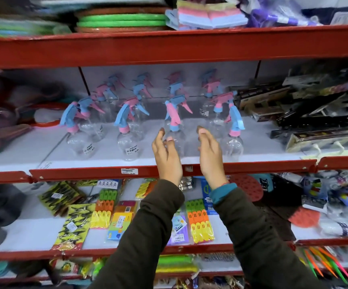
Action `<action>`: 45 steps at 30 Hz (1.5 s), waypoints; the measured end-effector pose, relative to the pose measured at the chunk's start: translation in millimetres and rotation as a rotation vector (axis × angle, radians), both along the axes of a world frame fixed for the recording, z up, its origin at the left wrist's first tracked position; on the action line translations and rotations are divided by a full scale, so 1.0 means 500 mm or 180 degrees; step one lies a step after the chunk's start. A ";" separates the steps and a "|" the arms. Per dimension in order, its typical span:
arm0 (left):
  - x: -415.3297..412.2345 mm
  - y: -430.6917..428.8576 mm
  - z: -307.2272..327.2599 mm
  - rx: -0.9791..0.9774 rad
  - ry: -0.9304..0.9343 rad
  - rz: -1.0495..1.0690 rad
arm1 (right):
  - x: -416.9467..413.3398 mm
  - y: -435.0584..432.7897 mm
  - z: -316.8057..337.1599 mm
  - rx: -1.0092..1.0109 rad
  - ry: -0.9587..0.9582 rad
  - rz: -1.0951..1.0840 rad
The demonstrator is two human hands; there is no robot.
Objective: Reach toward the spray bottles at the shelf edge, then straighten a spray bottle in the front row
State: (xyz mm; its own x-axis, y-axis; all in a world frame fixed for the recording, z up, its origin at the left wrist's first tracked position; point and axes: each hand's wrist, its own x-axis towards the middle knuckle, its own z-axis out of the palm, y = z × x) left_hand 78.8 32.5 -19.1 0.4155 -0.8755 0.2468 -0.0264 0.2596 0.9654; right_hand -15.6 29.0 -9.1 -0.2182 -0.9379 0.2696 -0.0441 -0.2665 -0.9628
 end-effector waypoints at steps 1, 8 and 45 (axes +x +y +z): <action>0.012 -0.012 0.004 0.0152 -0.0030 -0.0050 | 0.019 -0.017 0.004 0.0150 0.0020 0.0037; 0.065 -0.055 0.040 0.0769 0.0048 -0.0860 | 0.077 -0.066 0.006 0.0634 -0.0143 0.0079; 0.359 -0.050 0.044 0.0764 0.0251 -0.0617 | 0.357 -0.052 0.011 0.0564 0.0006 0.0187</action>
State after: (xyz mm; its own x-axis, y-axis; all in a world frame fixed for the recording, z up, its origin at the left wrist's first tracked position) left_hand 258.4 7.5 3.0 0.2448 -0.9696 -0.0028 0.0786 0.0170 0.9968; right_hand 163.0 2.8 -3.4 -0.1614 -0.9819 0.0993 -0.0353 -0.0948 -0.9949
